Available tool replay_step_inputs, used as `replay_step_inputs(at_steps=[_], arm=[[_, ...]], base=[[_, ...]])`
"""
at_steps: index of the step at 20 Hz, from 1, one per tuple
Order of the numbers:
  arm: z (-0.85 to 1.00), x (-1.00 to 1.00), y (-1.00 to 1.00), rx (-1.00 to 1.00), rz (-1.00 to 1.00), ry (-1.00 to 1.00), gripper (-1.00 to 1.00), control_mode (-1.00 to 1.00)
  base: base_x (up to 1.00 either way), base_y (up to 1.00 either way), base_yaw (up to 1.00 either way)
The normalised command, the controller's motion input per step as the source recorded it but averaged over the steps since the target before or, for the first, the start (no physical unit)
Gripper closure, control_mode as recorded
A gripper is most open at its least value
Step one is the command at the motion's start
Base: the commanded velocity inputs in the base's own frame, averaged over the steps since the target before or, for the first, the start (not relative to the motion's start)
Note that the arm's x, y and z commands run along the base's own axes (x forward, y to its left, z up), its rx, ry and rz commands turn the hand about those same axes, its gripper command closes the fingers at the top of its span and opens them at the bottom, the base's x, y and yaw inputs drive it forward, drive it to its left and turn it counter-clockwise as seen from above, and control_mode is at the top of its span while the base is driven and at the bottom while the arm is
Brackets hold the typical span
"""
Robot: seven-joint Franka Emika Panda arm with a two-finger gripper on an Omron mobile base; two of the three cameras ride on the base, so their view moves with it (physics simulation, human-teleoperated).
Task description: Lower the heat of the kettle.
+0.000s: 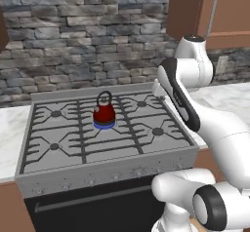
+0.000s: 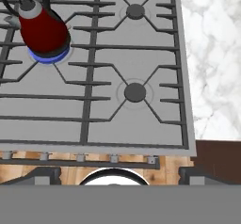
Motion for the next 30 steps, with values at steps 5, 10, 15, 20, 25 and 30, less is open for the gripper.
replay_step_inputs(at_steps=[5,10,15,20,25,30], arm=[[0.00,0.00,0.00,0.00,0.00,0.00,-1.00,1.00],[0.00,0.00,0.00,0.00,0.00,0.00,-1.00,1.00],[0.00,0.00,0.00,0.00,0.00,0.00,-1.00,1.00],[0.00,0.00,0.00,0.00,0.00,0.00,-1.00,1.00],[0.00,0.00,0.00,0.00,0.00,0.00,-1.00,1.00],[0.00,0.00,0.00,0.00,0.00,0.00,-1.00,1.00]], base=[[0.19,-0.08,0.00],[0.33,-0.10,0.00],[0.39,-0.17,0.00],[0.38,-0.20,0.00],[0.16,-0.05,0.00],[0.00,0.00,0.00]])
